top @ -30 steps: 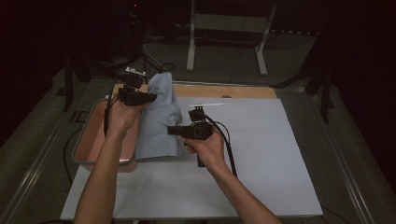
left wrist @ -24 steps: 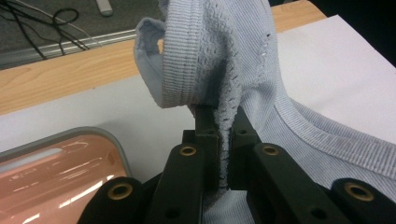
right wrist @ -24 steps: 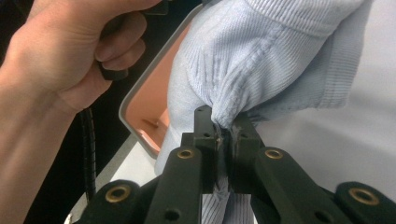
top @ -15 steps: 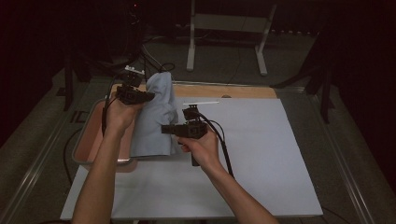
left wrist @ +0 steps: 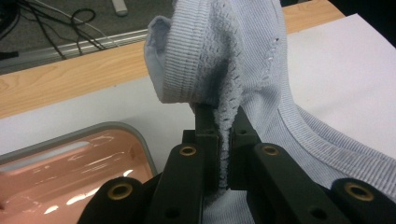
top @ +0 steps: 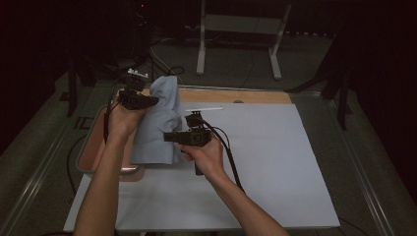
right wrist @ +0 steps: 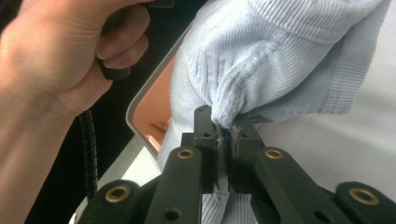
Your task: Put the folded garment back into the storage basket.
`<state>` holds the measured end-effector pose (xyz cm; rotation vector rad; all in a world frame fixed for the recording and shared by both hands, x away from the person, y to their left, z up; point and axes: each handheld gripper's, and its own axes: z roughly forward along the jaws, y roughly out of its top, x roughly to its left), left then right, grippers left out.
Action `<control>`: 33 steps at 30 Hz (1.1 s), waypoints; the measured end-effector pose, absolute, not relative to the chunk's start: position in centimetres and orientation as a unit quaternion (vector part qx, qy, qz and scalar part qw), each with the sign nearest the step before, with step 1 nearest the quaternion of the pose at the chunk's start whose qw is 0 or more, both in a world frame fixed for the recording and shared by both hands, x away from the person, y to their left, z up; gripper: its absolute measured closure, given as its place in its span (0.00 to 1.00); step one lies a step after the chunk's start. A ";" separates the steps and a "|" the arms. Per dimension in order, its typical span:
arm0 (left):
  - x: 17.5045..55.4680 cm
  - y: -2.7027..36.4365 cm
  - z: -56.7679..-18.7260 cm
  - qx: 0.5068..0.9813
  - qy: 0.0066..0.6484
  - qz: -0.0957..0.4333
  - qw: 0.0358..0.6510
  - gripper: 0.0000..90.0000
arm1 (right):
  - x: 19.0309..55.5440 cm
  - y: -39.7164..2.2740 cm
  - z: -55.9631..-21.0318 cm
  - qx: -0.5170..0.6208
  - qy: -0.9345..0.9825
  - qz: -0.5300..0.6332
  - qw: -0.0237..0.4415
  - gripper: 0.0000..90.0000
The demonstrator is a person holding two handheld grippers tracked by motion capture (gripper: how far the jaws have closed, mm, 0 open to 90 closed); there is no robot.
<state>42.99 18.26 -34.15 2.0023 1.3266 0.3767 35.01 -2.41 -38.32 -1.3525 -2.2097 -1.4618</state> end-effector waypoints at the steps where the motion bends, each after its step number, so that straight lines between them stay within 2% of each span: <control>1: 43.0 18.3 -34.2 0.772 0.512 0.146 0.348 0.97 | 35.0 -2.3 -38.4 -0.455 -0.740 -0.489 0.083 0.94; 22: 42.9 19.0 -34.6 0.771 0.517 0.153 0.339 0.97 | 35.0 -0.4 -39.0 -0.448 -0.750 -0.480 0.079 0.94; 33: 42.5 20.6 -34.8 0.763 0.528 0.157 0.338 0.97 | 35.0 1.1 -39.3 -0.443 -0.756 -0.475 0.079 0.94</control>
